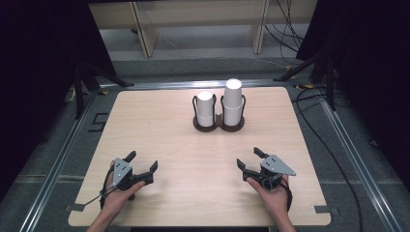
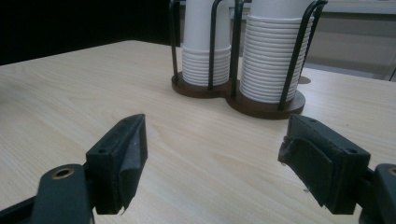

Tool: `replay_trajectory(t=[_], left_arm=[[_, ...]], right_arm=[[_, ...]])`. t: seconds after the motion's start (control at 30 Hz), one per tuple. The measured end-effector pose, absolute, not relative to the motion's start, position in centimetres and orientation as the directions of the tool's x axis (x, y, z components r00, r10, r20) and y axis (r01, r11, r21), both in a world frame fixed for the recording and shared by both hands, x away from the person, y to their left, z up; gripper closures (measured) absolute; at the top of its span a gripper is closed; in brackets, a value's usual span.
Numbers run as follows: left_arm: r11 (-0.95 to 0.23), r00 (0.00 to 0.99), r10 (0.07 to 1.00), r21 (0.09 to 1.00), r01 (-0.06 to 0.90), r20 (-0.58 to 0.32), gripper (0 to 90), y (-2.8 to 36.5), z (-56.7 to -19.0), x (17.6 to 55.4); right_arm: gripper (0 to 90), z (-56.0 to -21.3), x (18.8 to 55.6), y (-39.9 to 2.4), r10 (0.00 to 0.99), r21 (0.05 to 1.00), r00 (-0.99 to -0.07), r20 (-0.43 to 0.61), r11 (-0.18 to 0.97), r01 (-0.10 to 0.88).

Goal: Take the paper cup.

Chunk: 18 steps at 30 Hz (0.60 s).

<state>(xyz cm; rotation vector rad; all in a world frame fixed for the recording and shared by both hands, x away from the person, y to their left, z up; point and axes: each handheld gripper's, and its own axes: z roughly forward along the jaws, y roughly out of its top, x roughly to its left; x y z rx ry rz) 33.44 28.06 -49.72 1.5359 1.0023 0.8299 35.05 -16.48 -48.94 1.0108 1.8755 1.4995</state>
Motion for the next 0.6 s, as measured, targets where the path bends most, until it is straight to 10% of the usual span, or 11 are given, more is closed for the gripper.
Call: replay_trajectory(t=[0.6], left_arm=[[-0.102,0.472,0.881,0.985,0.141,0.024,5.7,25.4,-49.1,34.9]], right_arm=[[23.5,-47.4,35.3,-15.3,0.8,0.973,-0.599,0.003,0.136,0.186]])
